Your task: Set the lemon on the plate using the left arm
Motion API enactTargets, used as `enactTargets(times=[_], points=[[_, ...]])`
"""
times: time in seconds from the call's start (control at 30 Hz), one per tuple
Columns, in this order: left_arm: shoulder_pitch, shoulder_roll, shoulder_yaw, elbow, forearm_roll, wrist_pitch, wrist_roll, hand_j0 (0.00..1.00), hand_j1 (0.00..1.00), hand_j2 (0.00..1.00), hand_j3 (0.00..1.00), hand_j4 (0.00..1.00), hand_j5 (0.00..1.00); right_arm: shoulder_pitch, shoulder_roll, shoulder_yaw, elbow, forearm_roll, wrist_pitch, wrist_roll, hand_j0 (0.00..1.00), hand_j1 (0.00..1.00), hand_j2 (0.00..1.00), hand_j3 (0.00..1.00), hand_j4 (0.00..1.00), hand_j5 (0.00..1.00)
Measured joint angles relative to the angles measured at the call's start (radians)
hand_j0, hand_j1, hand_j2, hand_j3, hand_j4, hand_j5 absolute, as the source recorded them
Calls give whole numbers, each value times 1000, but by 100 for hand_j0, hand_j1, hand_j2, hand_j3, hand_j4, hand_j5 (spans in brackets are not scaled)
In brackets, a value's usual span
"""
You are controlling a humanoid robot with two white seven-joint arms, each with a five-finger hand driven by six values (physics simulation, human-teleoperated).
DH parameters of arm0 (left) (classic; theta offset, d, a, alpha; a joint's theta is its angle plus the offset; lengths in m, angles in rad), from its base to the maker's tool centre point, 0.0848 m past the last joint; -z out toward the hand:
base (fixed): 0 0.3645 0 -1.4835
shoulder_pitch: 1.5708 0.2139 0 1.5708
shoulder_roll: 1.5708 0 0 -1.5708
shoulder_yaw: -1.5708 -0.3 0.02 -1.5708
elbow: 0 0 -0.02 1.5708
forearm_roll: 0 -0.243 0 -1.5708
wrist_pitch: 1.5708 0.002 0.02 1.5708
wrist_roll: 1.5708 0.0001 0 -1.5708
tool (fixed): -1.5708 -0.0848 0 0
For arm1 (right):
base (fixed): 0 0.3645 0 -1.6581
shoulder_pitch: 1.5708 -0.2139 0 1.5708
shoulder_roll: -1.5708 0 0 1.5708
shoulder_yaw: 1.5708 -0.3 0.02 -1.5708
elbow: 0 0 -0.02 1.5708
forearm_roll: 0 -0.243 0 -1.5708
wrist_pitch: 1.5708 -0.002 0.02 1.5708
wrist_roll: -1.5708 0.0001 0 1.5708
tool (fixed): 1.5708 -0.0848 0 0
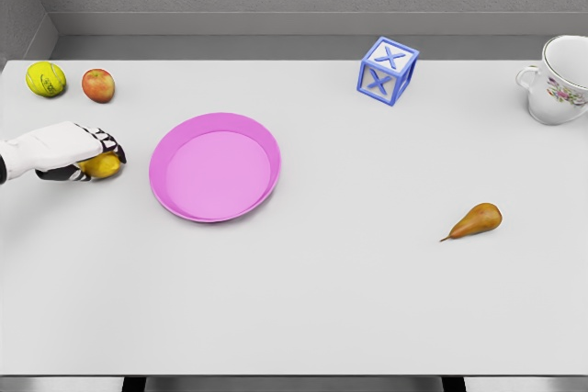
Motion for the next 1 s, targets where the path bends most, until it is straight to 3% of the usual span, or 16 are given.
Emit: enactTargets(times=[1.0], points=[[-28, -5, 28, -131, 14, -2, -2, 51, 51, 51, 51, 51, 51, 0, 0, 0, 0, 0, 0, 0, 100, 100, 100, 100, 100, 100]])
